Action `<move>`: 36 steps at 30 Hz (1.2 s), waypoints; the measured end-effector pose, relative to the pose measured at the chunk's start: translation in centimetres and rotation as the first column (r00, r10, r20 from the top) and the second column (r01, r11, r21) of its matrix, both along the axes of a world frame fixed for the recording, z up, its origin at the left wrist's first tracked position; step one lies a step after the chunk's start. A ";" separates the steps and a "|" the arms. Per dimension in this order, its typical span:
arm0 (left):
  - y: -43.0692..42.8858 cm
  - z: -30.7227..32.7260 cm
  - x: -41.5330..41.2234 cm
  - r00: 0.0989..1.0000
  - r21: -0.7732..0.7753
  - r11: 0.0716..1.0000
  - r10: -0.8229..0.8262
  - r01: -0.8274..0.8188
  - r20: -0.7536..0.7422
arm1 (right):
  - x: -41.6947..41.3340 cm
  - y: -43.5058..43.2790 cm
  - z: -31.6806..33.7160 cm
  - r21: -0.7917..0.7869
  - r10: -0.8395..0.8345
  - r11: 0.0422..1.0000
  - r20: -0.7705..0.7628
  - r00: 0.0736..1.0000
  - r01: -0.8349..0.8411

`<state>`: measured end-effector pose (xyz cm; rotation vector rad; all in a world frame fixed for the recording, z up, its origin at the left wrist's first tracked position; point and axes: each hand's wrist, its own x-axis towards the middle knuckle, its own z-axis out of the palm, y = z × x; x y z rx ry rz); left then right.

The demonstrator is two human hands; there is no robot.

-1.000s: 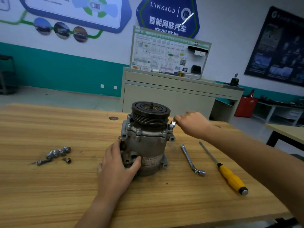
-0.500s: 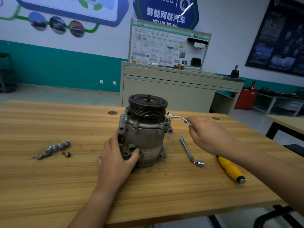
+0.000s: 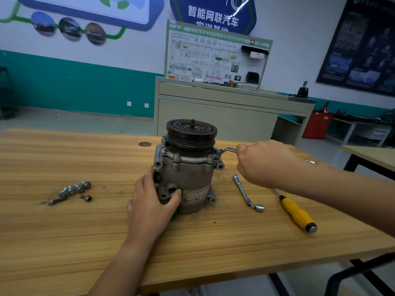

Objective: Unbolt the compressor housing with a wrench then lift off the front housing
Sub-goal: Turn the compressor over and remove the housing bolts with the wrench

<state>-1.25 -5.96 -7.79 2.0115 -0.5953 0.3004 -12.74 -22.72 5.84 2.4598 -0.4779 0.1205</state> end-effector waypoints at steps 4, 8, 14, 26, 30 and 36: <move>-0.1 0.1 0.0 1.000 0.001 1.000 -0.008 0.008 -0.020 | 0.5 -2.7 1.0 -0.051 0.038 0.998 -0.127 0.991 -0.045; -0.1 0.1 0.1 1.000 0.000 1.000 -0.013 0.013 -0.010 | 3.4 -5.5 0.8 -0.127 0.140 0.980 -0.087 0.986 -0.151; 0.0 0.0 -0.1 1.000 0.002 1.000 0.007 -0.007 -0.013 | 7.6 -6.7 -1.8 -0.024 0.372 0.927 0.201 0.906 -0.375; -0.1 -0.3 0.2 0.999 -0.029 1.000 -0.009 0.008 -0.031 | -1.1 -1.6 -3.3 0.393 0.001 0.898 0.444 0.896 -0.196; -0.2 -0.3 0.2 0.999 -0.034 0.999 -0.023 0.022 -0.035 | -1.2 -0.6 -3.1 0.214 -0.005 0.976 0.237 0.971 -0.047; -0.2 -0.4 0.3 0.999 -0.035 0.999 -0.025 0.023 -0.043 | -0.4 0.9 -0.6 -0.109 0.038 0.993 0.001 0.999 -0.038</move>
